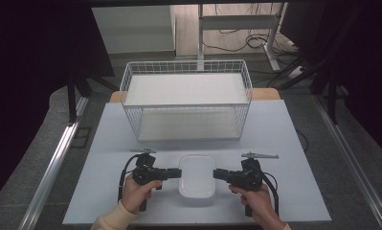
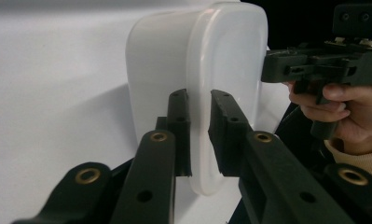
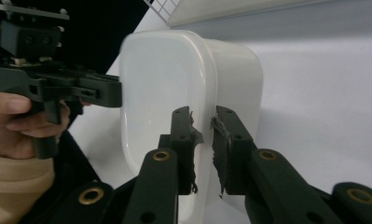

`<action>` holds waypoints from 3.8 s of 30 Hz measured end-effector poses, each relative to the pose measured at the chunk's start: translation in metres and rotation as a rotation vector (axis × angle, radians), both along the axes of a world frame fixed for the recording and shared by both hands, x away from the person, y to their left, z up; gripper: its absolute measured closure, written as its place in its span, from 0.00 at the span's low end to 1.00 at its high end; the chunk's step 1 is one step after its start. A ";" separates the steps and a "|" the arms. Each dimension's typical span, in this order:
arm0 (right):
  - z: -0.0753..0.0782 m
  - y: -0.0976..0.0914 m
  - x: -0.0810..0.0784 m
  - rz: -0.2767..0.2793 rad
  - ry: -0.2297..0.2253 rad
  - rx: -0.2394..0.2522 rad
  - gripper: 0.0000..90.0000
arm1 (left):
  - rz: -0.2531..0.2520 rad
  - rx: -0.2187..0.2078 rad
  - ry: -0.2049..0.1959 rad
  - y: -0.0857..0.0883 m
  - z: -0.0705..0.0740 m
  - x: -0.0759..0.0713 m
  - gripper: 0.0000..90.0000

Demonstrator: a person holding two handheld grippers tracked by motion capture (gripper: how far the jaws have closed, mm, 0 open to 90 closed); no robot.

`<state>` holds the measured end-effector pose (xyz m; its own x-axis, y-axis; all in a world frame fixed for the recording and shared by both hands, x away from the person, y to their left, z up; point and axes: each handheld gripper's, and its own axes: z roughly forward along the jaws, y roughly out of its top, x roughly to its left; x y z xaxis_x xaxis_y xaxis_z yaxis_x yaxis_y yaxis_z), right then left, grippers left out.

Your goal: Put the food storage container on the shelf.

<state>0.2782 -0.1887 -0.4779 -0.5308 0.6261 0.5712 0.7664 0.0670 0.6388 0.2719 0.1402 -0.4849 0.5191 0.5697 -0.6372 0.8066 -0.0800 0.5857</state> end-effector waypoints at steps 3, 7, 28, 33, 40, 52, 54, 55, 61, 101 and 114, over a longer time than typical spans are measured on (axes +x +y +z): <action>0.002 0.001 -0.002 0.005 -0.024 -0.016 0.88 | -0.003 0.019 -0.021 0.000 0.003 -0.002 0.88; 0.005 0.002 -0.003 0.007 -0.037 -0.014 0.88 | -0.005 0.014 -0.036 0.000 0.006 -0.004 0.88; 0.037 0.002 -0.010 0.020 -0.180 -0.030 0.88 | -0.012 0.023 -0.147 0.000 0.035 -0.010 0.89; 0.044 0.001 -0.008 0.033 -0.197 -0.024 0.88 | -0.017 0.014 -0.161 0.002 0.042 -0.008 0.89; 0.053 0.005 -0.002 0.041 -0.218 -0.026 0.88 | -0.003 0.022 -0.191 0.005 0.052 -0.006 0.89; 0.075 0.010 0.004 0.042 -0.248 -0.027 0.88 | 0.009 0.024 -0.233 0.009 0.073 0.001 0.89; 0.079 0.011 0.006 0.041 -0.251 -0.023 0.88 | 0.012 0.023 -0.242 0.009 0.078 0.003 0.89; 0.084 0.011 0.008 0.038 -0.259 -0.024 0.88 | 0.011 0.025 -0.248 0.010 0.082 0.005 0.89; 0.095 0.011 0.016 0.038 -0.271 -0.022 0.88 | 0.013 0.026 -0.262 0.010 0.091 0.012 0.89; 0.194 0.028 0.067 0.073 -0.414 -0.033 0.89 | 0.049 0.053 -0.410 0.024 0.189 0.062 0.88; 0.220 0.031 0.094 0.070 -0.416 -0.039 0.89 | 0.038 0.051 -0.405 0.028 0.212 0.092 0.88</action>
<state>0.3723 -0.1576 -0.2580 -0.7529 0.5974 0.2761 0.4365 0.1394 0.8888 0.3635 0.1679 -0.2734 0.7001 0.6191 -0.3558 0.5146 -0.0919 0.8525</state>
